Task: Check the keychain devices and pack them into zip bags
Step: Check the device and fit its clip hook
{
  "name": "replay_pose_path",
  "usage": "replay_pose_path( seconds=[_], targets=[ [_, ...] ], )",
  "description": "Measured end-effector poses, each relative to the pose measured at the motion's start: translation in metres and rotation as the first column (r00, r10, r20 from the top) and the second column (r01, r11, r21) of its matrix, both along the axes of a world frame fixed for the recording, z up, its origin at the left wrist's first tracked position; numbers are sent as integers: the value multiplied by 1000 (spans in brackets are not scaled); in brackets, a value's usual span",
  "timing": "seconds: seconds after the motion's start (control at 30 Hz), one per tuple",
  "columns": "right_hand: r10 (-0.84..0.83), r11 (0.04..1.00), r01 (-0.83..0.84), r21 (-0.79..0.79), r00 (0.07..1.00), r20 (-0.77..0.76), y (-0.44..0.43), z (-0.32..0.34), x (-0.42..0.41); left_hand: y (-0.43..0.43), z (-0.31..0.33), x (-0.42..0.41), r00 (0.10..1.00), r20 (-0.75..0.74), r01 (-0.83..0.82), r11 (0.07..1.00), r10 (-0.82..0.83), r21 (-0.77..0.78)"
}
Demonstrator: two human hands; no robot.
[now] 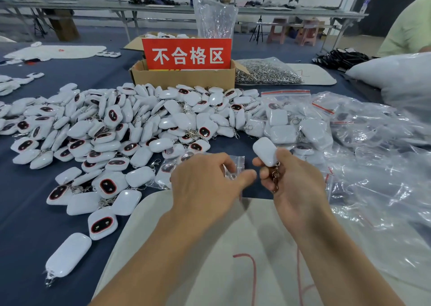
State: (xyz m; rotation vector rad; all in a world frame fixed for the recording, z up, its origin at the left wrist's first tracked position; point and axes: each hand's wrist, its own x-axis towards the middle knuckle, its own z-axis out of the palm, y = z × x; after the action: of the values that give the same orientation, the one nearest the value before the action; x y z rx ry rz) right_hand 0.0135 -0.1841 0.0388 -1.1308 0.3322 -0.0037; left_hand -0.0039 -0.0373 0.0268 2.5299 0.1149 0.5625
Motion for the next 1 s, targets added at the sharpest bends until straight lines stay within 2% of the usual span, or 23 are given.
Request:
replay_pose_path(
  seconds=[0.1,0.17,0.23,0.3,0.4,0.47,0.53,0.6,0.63,0.67,0.73,0.8,0.87,0.93,0.97,1.0],
  targets=[
    [-46,993,45,-107,999,-12,-1,-5,1,-8,-1,0,999,-41,3,964,8,267],
    [-66,982,65,-175,998,4,-3,-8,1,-8,0,2,998,-54,-24,946,44,324],
    [-78,953,81,-292,997,21,-5,-12,2,-5,0,3,992,-47,-102,962,118,253],
    [-41,908,55,-415,998,43,-2,-14,1,-2,-1,3,991,-10,-130,985,132,112],
    [157,907,-99,-408,982,110,10,-12,-3,-1,1,0,993,118,-22,999,25,-24],
    [383,871,-297,-391,910,161,18,-10,-5,1,3,-2,975,220,45,998,-36,-38],
    [595,779,-494,-386,777,207,21,-9,-6,5,4,-1,948,305,113,993,-95,-42],
    [733,665,-606,-436,643,224,20,-7,-5,12,4,0,916,381,168,983,-128,-72],
    [766,621,-607,-496,605,218,19,-8,-4,15,5,0,903,408,187,978,-132,-97],
    [760,603,-549,-579,615,209,20,-9,-4,18,6,0,896,426,200,970,-126,-134],
    [596,645,-266,-716,762,253,19,-12,-5,23,8,2,907,416,200,939,-69,-280],
    [363,736,-31,-676,862,355,16,-14,-5,28,13,8,940,341,162,851,20,-499],
    [236,821,13,-571,902,360,10,-13,-3,34,18,13,957,280,155,680,78,-717],
    [182,824,5,-567,944,274,6,-13,-1,43,29,16,958,262,174,494,116,-852],
    [173,807,-5,-590,958,228,6,-14,-2,49,35,17,953,270,182,458,134,-870],
    [169,784,-10,-621,966,197,6,-16,-3,55,43,18,944,292,194,461,152,-866]
  ],
)
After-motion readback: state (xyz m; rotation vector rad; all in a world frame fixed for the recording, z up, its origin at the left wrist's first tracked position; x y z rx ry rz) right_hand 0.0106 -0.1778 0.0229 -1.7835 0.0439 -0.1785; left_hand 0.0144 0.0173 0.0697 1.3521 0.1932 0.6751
